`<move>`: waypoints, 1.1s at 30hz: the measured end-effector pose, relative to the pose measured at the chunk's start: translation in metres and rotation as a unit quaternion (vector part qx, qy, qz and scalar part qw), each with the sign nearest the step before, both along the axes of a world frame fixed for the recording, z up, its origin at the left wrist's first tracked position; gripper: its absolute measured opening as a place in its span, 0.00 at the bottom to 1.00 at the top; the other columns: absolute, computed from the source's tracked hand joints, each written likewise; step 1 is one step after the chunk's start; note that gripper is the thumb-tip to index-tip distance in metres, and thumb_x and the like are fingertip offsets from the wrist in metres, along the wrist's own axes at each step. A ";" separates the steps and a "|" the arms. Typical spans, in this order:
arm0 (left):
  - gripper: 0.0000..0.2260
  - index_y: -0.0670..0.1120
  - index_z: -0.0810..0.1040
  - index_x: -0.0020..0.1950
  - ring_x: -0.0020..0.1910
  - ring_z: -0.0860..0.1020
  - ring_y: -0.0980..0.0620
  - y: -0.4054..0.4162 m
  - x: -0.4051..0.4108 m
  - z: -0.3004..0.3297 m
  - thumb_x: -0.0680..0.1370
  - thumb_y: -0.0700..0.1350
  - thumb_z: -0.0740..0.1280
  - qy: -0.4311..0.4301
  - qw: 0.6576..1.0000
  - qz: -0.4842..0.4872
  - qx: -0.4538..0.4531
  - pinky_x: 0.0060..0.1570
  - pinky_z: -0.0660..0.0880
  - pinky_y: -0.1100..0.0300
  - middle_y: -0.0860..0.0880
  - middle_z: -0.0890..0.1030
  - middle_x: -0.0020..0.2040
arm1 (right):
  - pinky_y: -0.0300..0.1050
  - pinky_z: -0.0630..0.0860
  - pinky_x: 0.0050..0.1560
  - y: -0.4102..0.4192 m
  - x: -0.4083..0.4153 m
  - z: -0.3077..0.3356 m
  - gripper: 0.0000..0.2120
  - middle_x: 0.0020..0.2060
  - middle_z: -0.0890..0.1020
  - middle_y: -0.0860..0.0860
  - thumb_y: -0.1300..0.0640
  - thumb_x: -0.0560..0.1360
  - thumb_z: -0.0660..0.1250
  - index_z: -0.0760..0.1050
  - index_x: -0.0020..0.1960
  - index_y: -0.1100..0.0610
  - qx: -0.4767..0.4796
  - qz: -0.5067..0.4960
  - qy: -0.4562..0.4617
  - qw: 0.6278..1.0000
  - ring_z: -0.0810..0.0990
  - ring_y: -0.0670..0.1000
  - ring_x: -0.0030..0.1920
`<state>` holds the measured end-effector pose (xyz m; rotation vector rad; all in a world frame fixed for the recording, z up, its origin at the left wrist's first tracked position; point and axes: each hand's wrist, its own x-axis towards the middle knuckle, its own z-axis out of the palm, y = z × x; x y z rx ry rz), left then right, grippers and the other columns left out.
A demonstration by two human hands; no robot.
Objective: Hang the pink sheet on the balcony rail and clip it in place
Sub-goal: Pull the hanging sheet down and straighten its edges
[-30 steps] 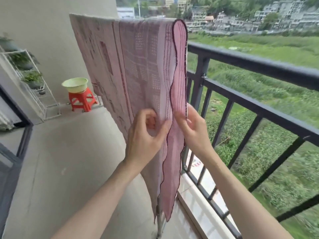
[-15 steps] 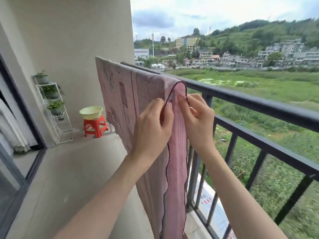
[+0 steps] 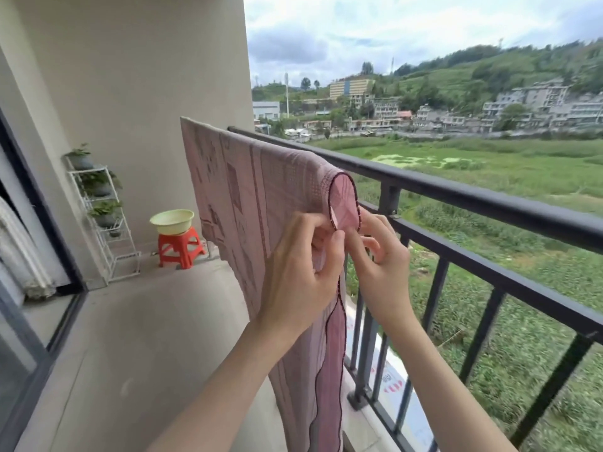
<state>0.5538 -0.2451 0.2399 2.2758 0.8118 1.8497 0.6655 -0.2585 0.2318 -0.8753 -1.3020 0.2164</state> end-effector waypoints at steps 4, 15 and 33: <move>0.11 0.54 0.65 0.51 0.42 0.75 0.58 -0.004 -0.009 -0.058 0.74 0.57 0.63 0.033 0.996 0.025 -0.080 0.39 0.71 0.71 0.55 0.74 0.45 | 0.33 0.73 0.49 -0.010 0.001 -0.043 0.14 0.51 0.78 0.48 0.62 0.77 0.63 0.73 0.60 0.48 -0.099 0.038 -0.024 0.994 0.77 0.40 0.49; 0.19 0.47 0.66 0.50 0.46 0.77 0.45 -0.007 -0.025 -0.214 0.70 0.56 0.70 0.204 0.916 0.071 -0.339 0.39 0.71 0.56 0.50 0.73 0.45 | 0.36 0.72 0.59 -0.047 -0.004 -0.229 0.20 0.61 0.75 0.40 0.58 0.77 0.64 0.69 0.65 0.40 -0.393 0.063 -0.025 0.917 0.74 0.39 0.61; 0.04 0.45 0.72 0.52 0.50 0.75 0.45 0.010 -0.044 -0.246 0.78 0.42 0.62 0.255 0.857 -0.237 -0.379 0.46 0.68 0.59 0.45 0.79 0.49 | 0.48 0.74 0.52 -0.062 -0.059 -0.291 0.10 0.44 0.84 0.52 0.63 0.77 0.61 0.81 0.51 0.58 -0.516 -0.194 0.071 0.831 0.80 0.51 0.47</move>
